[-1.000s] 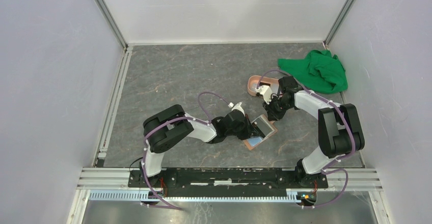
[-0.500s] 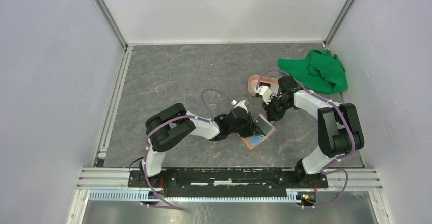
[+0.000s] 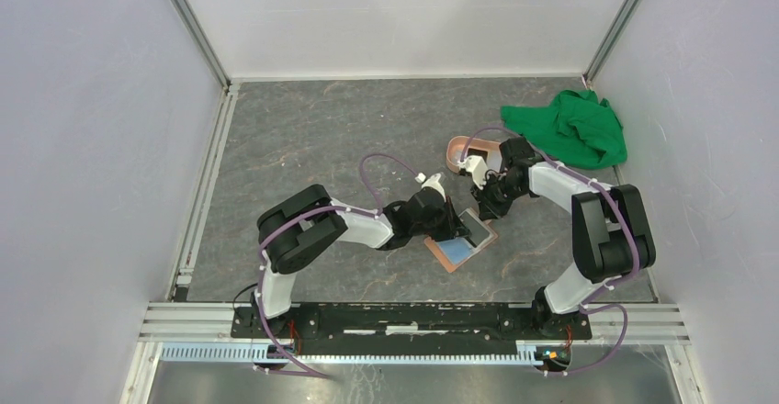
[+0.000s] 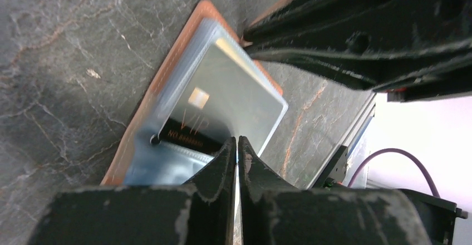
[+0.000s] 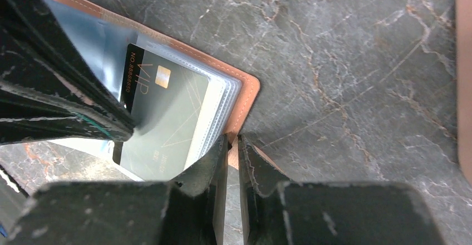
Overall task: Put the credit cards into the card holder
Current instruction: Insert the credit card into the card holder.
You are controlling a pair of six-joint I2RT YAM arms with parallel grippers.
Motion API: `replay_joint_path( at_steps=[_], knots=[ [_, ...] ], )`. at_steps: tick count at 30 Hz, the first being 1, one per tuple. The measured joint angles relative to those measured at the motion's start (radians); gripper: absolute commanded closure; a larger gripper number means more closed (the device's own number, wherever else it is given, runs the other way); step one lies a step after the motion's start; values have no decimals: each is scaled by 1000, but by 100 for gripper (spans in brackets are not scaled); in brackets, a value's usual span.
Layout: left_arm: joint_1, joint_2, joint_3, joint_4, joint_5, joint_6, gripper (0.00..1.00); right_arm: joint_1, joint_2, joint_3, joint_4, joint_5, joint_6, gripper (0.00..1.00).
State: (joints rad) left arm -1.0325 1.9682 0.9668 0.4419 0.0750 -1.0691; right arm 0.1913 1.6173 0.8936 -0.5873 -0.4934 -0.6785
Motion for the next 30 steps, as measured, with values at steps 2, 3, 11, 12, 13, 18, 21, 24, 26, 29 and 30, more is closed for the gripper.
replay_joint_path(
  at_steps=[2, 3, 11, 12, 13, 18, 21, 24, 26, 29, 30],
  knots=[
    [4, 0, 5, 2, -3, 5, 90, 5, 3, 0, -7, -11, 0, 82],
    [6, 0, 6, 2, -4, 5, 90, 6, 3, 0, -10, -18, 0, 82],
    [11, -25, 6, 6, -10, 35, 84, 12, 5, 0, -28, -45, 0, 81],
    [11, -46, -2, 5, -14, 42, 83, 12, 5, 0, -28, -46, 0, 81],
    [11, -69, -13, 2, -16, 50, 83, 12, 5, 0, -28, -47, 0, 81],
    [11, -222, -70, -10, -21, 102, 81, 12, 5, 0, -28, -49, 0, 81],
    [11, -270, -91, -22, -20, 114, 82, 12, 5, 0, -28, -52, 0, 81],
    [10, -273, -109, -37, -19, 114, 84, 12, 6, 0, -28, -52, 0, 81],
    [9, -269, -124, -56, -19, 114, 86, 12, 7, 0, -28, -52, 0, 81],
    [7, -244, -125, -75, -19, 114, 88, 12, 14, 0, -28, -53, 0, 81],
    [7, -230, -125, -78, -19, 114, 88, 12, 15, 0, -28, -55, 0, 81]
  ],
)
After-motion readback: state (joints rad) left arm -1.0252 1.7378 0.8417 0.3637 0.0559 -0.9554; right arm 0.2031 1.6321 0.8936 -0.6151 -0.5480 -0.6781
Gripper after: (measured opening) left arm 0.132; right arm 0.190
